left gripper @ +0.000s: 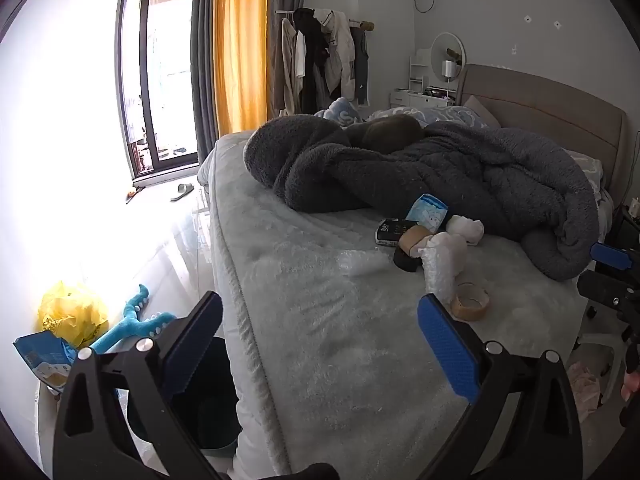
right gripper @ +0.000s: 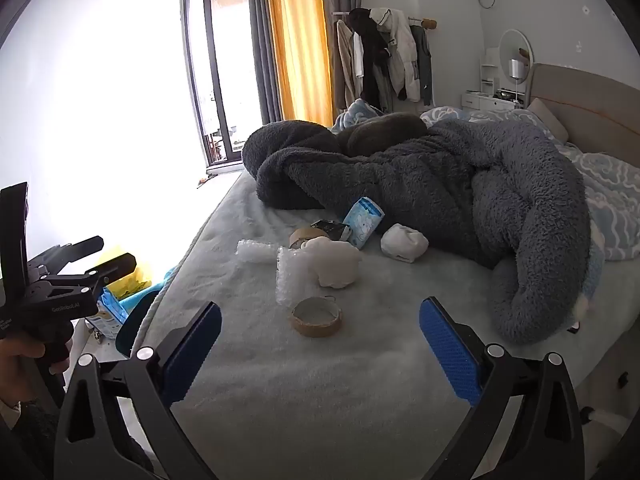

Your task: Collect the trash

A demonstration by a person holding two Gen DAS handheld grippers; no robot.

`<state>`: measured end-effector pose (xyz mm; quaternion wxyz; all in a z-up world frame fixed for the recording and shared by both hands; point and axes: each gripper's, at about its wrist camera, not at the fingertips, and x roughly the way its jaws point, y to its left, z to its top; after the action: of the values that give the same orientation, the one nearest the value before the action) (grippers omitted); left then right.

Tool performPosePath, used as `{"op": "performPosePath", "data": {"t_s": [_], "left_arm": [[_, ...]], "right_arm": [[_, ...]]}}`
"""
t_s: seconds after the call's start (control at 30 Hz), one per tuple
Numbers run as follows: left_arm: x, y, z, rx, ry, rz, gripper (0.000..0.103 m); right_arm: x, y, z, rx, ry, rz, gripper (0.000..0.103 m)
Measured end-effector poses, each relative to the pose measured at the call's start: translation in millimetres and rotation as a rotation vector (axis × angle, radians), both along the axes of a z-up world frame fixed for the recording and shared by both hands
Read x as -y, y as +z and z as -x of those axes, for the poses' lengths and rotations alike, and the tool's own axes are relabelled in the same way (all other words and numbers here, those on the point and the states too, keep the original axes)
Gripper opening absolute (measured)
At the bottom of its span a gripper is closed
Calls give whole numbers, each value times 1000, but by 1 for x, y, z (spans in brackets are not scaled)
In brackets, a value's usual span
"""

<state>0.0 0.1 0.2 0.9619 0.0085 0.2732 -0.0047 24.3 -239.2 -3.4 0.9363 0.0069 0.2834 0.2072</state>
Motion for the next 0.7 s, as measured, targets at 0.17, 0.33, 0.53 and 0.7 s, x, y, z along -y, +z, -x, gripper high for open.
{"op": "performPosePath", "data": {"t_s": [0.17,0.33,0.53,0.7], "left_arm": [[1,1,0,0,0,3,100],[-2,6,4,-1,-1,9,100],[-3,8,5,3,-4,14,100],[-1,5,4,2,-4,16,100]], "right_arm": [[0,0,0,2,1,2,100],[0,0,0,3,1,-1,100],[-1,1,0,5,-1,0,100],[-1,2,0,3,-1,-1,100]]}}
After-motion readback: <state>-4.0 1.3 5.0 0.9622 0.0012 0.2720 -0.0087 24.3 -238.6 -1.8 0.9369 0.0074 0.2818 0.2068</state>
